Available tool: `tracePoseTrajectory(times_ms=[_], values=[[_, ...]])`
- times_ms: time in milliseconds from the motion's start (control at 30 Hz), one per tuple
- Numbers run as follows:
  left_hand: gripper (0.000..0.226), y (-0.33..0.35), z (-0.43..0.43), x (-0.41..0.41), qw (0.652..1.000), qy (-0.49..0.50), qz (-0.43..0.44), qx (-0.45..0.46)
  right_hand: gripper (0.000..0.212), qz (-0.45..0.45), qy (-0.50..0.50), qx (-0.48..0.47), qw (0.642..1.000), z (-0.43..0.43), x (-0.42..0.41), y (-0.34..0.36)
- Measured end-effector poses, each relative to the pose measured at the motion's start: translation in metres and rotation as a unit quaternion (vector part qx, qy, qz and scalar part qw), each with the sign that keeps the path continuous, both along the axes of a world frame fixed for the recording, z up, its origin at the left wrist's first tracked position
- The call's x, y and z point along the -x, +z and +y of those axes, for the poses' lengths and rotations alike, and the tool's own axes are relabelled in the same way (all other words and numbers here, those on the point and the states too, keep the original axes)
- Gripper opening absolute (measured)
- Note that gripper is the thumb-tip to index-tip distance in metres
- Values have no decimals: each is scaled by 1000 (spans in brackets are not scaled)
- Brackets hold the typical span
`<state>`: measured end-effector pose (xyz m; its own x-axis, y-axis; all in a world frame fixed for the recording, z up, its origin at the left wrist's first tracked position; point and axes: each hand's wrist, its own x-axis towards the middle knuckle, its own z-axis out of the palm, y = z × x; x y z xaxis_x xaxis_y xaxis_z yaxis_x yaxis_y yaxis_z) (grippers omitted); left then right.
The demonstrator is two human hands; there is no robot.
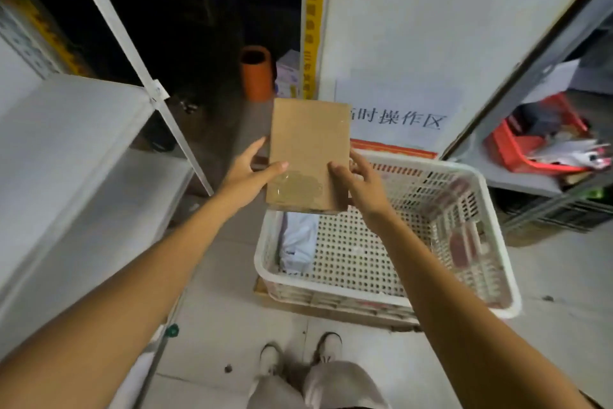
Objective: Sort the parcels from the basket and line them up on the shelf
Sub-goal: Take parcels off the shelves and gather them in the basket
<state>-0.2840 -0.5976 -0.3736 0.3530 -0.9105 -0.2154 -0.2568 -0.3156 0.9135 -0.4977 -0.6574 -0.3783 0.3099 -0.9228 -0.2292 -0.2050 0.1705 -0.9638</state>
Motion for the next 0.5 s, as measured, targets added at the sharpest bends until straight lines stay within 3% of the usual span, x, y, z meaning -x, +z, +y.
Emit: tracePoseTrajectory(times_ms=[133, 267, 500], values=[[73, -30, -18, 41, 997, -60, 35, -36, 57, 21, -47, -56, 997, 9, 46, -28], [62, -59, -31, 69, 992, -87, 52, -74, 44, 13, -72, -104, 992, 3, 77, -59], [57, -99, -58, 104, 983, -70, 82, -147, 42, -10, -82, -185, 979, -33, 104, -111]])
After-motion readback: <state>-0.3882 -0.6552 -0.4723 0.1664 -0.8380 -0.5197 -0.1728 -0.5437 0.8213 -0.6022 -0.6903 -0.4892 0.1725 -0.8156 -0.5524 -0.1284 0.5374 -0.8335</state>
